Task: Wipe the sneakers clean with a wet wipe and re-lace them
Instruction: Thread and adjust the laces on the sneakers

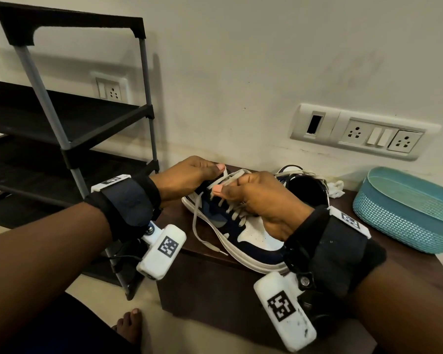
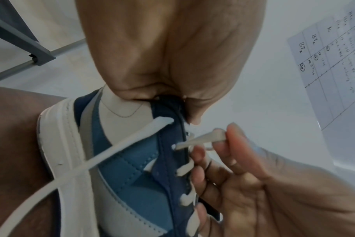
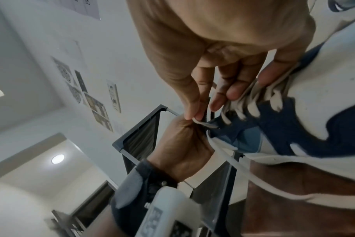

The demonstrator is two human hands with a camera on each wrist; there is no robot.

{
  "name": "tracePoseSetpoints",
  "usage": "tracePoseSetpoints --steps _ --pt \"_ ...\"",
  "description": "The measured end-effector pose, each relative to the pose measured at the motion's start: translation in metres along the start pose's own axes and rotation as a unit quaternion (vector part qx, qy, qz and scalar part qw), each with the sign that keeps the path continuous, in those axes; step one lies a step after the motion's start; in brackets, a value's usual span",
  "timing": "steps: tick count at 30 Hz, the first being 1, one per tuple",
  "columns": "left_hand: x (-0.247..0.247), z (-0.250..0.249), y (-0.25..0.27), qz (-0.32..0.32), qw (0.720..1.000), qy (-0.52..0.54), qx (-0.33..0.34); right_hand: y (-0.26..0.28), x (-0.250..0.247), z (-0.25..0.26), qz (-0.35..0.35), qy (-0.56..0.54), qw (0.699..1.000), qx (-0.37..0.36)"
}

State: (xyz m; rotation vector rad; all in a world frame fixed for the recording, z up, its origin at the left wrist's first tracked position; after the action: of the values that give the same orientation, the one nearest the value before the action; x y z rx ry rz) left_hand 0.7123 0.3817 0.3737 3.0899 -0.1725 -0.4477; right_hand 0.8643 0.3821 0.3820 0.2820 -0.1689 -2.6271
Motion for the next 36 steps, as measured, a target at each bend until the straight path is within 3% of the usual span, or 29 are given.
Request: tracePoseSetpoints --steps 6,12,18,24,32,36 --pt "-0.017 -0.008 -0.002 -0.014 0.998 -0.058 -0.011 0.015 -0.022 0.028 0.073 0.124 0.984 -0.101" --pt "-0.025 -0.016 0.008 0.025 0.992 -0.124 -0.011 0.011 -0.079 0.028 -0.038 0.096 0.989 -0.106" --pt "-0.013 -0.019 0.021 0.107 0.985 -0.136 0.014 0.0 -0.064 0.0 -0.013 0.165 0.977 -0.137" --pt "-0.005 -0.02 0.028 0.143 0.981 -0.131 0.03 0.005 -0.037 -0.013 0.102 0.123 0.979 -0.126" --pt "-0.01 -0.014 0.034 0.136 0.983 -0.123 0.028 0.005 -0.033 -0.004 0.056 0.196 0.964 -0.171" --pt "-0.01 -0.014 0.034 0.138 0.984 -0.112 0.033 0.009 -0.037 0.011 0.022 0.318 0.919 -0.234"
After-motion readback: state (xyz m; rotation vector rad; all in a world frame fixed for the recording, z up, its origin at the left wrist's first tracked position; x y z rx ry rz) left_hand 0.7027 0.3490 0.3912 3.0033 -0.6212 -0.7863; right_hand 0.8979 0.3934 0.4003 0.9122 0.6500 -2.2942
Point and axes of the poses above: each hand's wrist, its own y-axis away from the middle knuckle, its own x-axis out of the palm, z = x × y, the point moved 5 cm from there along -y, towards the middle knuckle, and after that the axes turned 1 degree about -z, right-handed, at the moved point
